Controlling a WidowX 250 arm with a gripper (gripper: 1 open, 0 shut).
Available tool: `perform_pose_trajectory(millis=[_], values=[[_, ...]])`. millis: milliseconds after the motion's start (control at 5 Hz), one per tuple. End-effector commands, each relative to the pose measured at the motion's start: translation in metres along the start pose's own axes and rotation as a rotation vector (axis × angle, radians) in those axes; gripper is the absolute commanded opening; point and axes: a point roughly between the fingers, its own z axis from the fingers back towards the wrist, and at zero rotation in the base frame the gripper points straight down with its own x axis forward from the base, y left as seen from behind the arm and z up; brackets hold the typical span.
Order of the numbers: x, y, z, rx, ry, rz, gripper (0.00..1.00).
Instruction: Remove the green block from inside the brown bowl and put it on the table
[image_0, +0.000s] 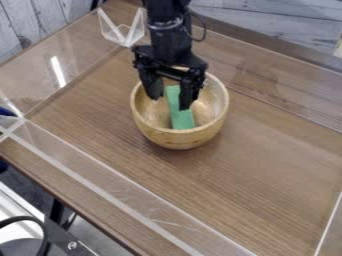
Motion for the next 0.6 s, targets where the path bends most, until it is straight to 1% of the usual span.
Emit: perform_pose_trajectory(millis=[0, 200, 400], values=[[0.006, 0.007, 0.008, 0.038, -0.096, 0.028, 1.0], [0.007, 0.007, 0.003, 0.051, -0.131, 0.03, 1.0], [0.007, -0.004, 0.004, 0.04, -0.145, 0.01, 1.0]])
